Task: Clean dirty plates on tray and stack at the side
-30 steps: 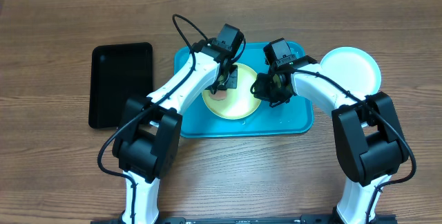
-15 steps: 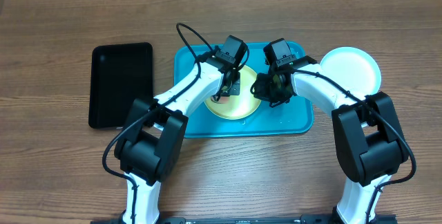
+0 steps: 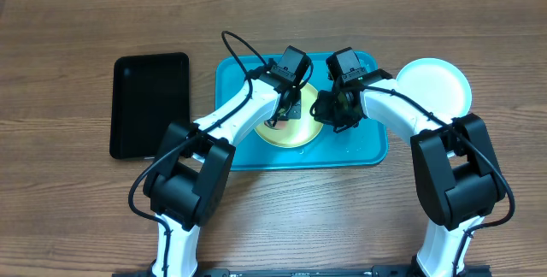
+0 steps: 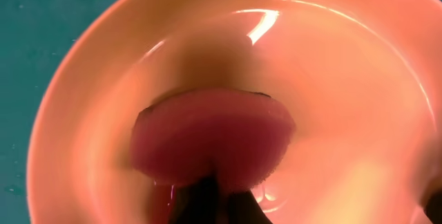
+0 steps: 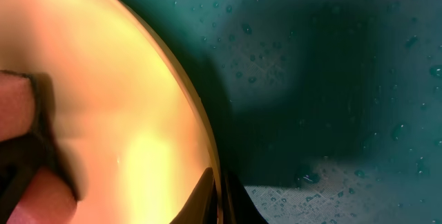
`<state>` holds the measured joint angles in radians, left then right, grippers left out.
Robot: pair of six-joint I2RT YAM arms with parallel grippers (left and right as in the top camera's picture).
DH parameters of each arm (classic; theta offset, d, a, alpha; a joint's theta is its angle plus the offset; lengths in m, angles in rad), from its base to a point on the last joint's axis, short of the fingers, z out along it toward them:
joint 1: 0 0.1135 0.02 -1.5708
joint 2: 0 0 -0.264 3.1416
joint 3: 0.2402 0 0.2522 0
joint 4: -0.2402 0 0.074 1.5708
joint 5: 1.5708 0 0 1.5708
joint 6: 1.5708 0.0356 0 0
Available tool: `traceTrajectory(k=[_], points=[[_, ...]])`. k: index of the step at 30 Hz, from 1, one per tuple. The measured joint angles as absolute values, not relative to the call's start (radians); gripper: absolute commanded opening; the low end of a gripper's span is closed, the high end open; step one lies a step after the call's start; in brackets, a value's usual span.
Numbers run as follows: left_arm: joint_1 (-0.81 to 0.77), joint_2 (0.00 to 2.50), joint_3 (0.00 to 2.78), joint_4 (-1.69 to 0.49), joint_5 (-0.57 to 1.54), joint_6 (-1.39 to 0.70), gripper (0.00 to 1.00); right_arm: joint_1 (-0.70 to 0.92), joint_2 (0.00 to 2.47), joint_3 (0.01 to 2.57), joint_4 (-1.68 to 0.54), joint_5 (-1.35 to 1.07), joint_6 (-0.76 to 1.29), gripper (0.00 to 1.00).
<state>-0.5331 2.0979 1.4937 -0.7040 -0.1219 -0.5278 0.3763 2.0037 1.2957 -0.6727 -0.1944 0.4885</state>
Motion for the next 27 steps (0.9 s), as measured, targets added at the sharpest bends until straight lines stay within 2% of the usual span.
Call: traceTrajectory(k=[7, 14, 20, 27], points=[[-0.475, 2.098, 1.494, -0.732, -0.195, -0.579, 0.04, 0.377, 2.004, 1.296, -0.671, -0.199, 0.483, 0.04], [-0.467, 2.098, 1.494, -0.735, -0.079, -0.533, 0.04, 0.378, 2.004, 1.294, -0.667, -0.204, 0.481, 0.04], [-0.54, 2.097, 1.494, -0.725, 0.072, -0.456, 0.04, 0.378, 2.004, 1.294, -0.667, -0.204, 0.481, 0.04], [-0.575, 2.097, 1.492, -0.667, 0.037, -0.462, 0.04, 0.375, 2.004, 1.292, -0.667, -0.207, 0.477, 0.04]])
